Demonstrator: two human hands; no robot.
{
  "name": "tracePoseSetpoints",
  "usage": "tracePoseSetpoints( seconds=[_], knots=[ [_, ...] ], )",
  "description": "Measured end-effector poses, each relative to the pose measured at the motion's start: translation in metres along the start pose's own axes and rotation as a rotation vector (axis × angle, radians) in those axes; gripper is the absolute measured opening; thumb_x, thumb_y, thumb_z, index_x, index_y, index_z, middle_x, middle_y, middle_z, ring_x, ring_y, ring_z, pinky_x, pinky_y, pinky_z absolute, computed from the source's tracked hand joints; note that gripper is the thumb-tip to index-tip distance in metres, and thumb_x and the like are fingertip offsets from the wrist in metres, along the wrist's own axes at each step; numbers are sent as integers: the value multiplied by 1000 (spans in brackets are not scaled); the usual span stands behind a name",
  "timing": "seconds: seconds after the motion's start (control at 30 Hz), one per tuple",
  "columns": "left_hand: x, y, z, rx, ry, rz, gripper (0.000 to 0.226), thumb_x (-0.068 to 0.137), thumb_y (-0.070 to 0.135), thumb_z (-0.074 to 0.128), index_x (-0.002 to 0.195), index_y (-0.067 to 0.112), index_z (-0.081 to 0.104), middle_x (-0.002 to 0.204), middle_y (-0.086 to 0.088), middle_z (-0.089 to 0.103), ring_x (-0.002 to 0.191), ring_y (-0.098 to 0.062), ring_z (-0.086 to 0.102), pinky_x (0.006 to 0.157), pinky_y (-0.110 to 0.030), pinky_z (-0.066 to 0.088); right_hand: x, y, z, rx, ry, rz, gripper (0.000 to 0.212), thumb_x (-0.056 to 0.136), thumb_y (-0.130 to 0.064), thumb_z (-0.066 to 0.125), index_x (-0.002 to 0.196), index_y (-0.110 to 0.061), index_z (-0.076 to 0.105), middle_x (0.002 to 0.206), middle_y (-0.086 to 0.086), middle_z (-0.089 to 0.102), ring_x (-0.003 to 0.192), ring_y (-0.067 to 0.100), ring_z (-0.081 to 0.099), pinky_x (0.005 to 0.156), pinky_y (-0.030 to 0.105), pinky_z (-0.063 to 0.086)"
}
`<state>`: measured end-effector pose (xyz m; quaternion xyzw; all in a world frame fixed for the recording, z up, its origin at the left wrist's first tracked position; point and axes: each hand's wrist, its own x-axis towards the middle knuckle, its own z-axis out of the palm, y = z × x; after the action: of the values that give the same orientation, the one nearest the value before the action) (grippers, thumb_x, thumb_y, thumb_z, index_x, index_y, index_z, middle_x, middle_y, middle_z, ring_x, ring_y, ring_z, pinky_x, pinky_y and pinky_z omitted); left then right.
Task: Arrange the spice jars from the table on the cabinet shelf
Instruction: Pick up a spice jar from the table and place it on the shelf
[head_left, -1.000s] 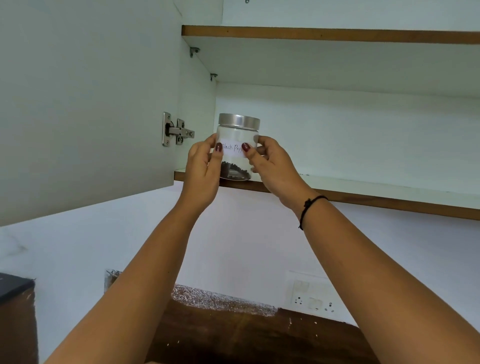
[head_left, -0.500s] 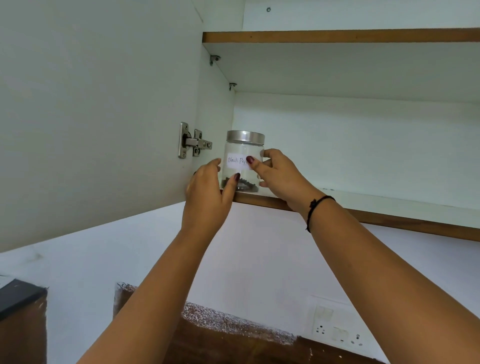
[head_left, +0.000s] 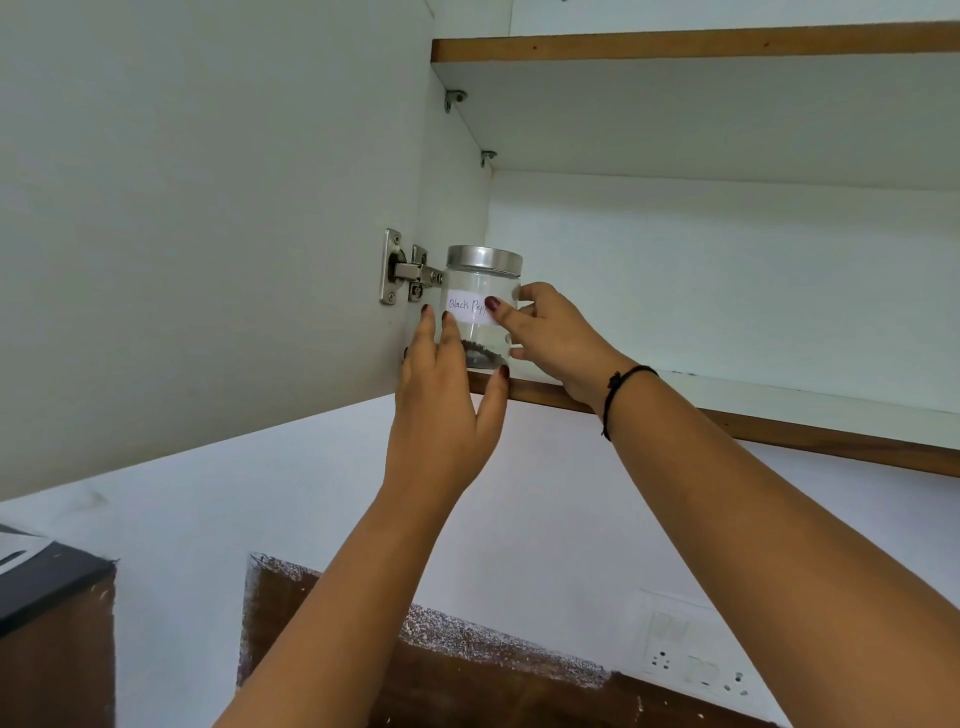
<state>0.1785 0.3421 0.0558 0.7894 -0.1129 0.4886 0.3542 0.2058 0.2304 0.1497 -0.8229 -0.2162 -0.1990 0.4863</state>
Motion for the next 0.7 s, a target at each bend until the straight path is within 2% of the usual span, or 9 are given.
tracePoseSetpoints(
  seconds=[0.13, 0.27, 0.33, 0.47, 0.6, 0.63, 0.7],
  knots=[
    [-2, 0, 2, 44, -51, -12, 72, 98, 45, 48, 156, 12, 19, 163, -8, 19, 150, -26, 17, 121, -47, 27, 1, 1, -2, 24, -12, 9, 50, 96, -40, 55, 135, -11, 41, 98, -3, 58, 93, 15, 60, 95, 38, 53],
    [-3, -3, 5, 58, -55, -8, 72, 98, 46, 46, 156, 12, 19, 163, -8, 20, 150, -27, 16, 120, -48, 26, 0, 1, -1, 26, -3, 11, 50, 96, -40, 55, 136, -11, 41, 95, -6, 57, 89, 11, 59, 93, 35, 53],
    [-3, -3, 6, 66, -57, -13, 72, 98, 47, 45, 156, 13, 18, 163, -7, 19, 151, -27, 15, 121, -48, 25, -1, 1, -1, 25, -2, 12, 51, 97, -39, 55, 137, -11, 41, 98, -4, 58, 90, 11, 59, 93, 33, 53],
    [-9, 2, 1, 12, -53, -22, 74, 97, 51, 44, 156, 17, 18, 164, -5, 16, 151, -25, 16, 118, -45, 28, -3, 1, -1, 11, 19, 9, 56, 96, -40, 54, 141, -10, 37, 117, 5, 58, 103, 17, 58, 96, 33, 51],
    [-32, 6, -20, -55, -22, -23, 67, 98, 48, 46, 155, 22, 23, 162, 1, 23, 148, -17, 23, 115, -39, 33, -4, 1, -2, -52, 135, 9, 62, 94, -48, 54, 142, -11, 38, 122, 7, 57, 112, 23, 57, 101, 38, 49],
    [-42, 6, -26, -65, -19, -37, 64, 99, 48, 46, 155, 25, 24, 161, 4, 24, 148, -15, 24, 115, -37, 33, -6, 0, -3, -36, 181, 2, 59, 95, -46, 54, 139, -11, 41, 117, 6, 58, 109, 22, 57, 98, 36, 50],
    [-70, -1, -38, -112, -13, -84, 60, 98, 50, 47, 152, 32, 28, 159, 9, 28, 145, -10, 28, 113, -30, 33, -16, -1, -5, 34, 314, -62, 47, 96, -40, 55, 131, -10, 49, 107, 1, 58, 99, 15, 59, 85, 21, 50]
  ],
)
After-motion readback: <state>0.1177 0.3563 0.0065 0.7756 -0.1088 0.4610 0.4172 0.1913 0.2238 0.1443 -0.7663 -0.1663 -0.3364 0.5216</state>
